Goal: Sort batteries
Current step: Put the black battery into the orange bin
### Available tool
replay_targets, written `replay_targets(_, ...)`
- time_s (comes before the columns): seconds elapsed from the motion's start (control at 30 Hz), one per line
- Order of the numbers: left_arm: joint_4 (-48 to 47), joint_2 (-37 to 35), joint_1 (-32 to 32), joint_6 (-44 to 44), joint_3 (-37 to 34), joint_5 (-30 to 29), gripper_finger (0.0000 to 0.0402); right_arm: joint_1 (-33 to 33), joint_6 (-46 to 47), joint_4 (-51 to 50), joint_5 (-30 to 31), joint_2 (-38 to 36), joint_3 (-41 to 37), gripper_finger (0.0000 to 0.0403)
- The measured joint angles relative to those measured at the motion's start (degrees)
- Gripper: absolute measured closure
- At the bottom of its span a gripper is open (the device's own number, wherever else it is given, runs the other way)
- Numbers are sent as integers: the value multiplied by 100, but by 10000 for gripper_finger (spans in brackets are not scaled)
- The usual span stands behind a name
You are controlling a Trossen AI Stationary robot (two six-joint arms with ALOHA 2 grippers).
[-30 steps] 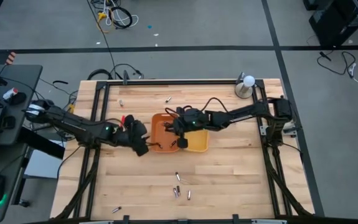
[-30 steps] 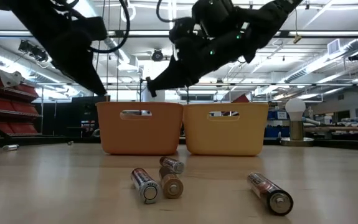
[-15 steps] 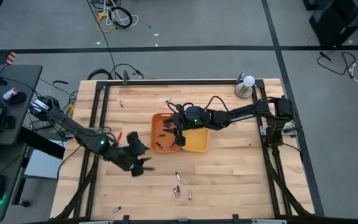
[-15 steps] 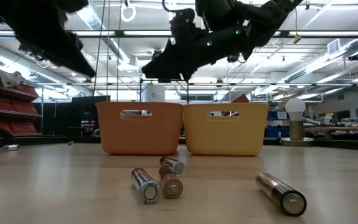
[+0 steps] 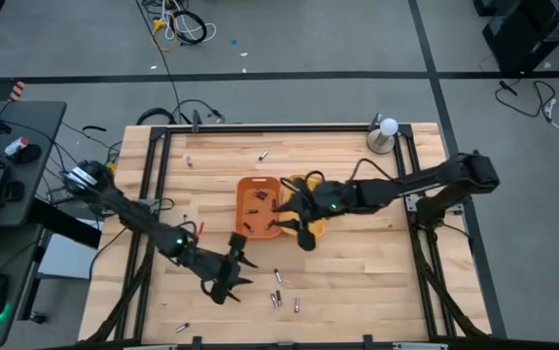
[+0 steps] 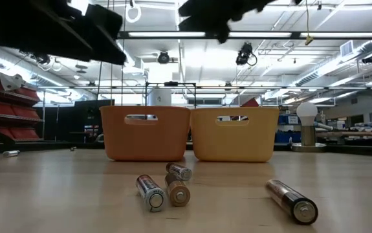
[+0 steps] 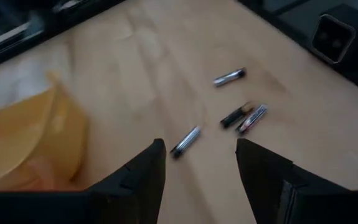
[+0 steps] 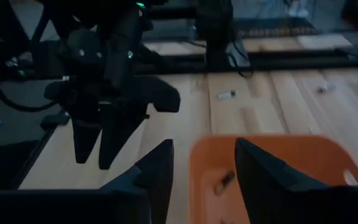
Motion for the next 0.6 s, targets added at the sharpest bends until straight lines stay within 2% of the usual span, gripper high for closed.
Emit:
replay_targets(0.23, 1547, 867, 402, 259, 0, 1180, 240, 825, 593, -1014, 1463, -593, 0, 257)
replay_targets(0.37, 2112, 1240, 642, -328, 2, 1693, 251, 1192, 819, -1273, 2163, -684, 0, 259)
replay_targets(0.5, 2558, 1604, 722, -1397, 8, 1780, 255, 1416, 1031, -1422, 2684, -638, 0, 260)
replay_targets(0.6, 2550, 1826, 714, -1616, 134, 1965, 252, 1504, 1160, -1546, 2973, -622, -36, 260)
